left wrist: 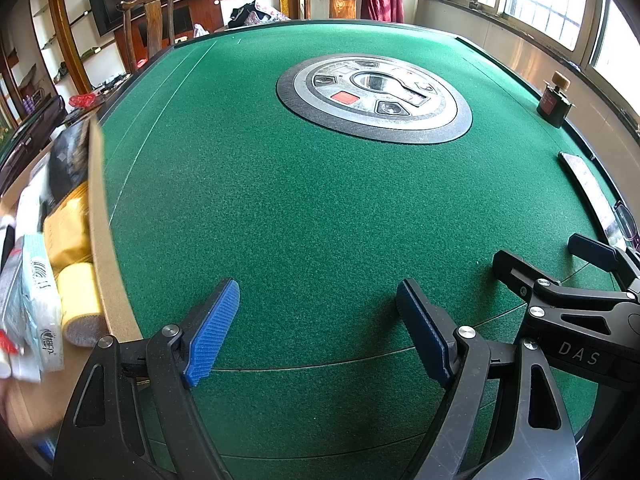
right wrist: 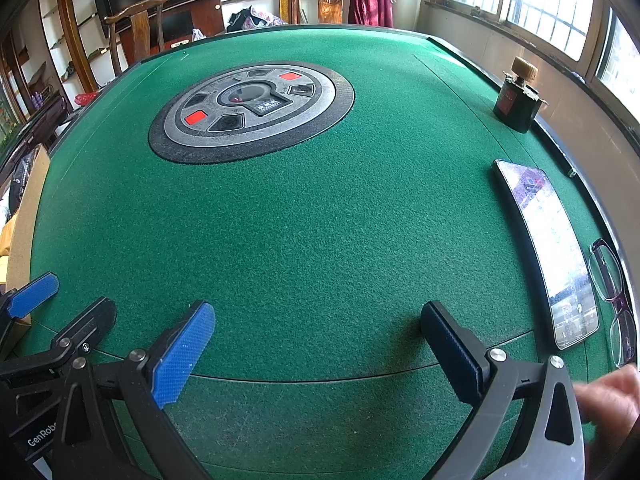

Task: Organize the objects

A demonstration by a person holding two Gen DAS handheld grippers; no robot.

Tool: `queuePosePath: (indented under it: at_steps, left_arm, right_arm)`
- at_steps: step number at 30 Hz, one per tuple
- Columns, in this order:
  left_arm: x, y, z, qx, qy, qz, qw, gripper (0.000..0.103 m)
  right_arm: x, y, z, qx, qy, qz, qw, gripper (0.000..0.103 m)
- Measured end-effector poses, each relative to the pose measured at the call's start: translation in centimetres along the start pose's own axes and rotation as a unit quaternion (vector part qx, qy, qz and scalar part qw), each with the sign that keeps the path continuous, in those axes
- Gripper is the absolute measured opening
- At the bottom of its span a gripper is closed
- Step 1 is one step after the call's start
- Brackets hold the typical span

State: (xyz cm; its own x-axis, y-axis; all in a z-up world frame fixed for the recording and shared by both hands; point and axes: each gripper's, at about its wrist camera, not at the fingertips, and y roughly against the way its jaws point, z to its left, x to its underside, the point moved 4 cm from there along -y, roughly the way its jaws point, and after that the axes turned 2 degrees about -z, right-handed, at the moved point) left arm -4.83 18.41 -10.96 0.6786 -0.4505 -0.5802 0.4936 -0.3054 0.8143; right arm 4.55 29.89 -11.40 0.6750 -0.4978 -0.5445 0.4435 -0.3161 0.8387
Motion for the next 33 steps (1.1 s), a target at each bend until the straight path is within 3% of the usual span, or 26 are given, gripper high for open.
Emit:
queuePosePath:
  at_steps: [3, 7, 31, 33]
  left_arm:
    - [0.0, -0.3, 0.2, 0.001, 0.004, 0.003, 1.0, 0.086]
    - [0.0, -1.1, 1.2, -0.004, 0.021, 0.016, 0.9996, 0.103]
    - [0.0, -1.3, 1.2, -0.005, 0.023, 0.017, 0.9996, 0.103]
    - [0.0, -1.3, 1.2, -0.005, 0.023, 0.017, 0.9996, 0.103]
  right_arm:
    - [0.0, 0.1, 0.3, 0.0, 0.0, 0.001, 1.0, 0.103]
    - [0.2, -0.1, 0.0, 0.001, -0.001, 0.001, 1.0, 0.103]
    - [0.3, 0.4, 0.7, 0.001, 0.0, 0.002, 1.0, 0.103]
    - [-0.6, -1.0, 0.1, 0.001, 0.001, 0.006, 1.0, 0.103]
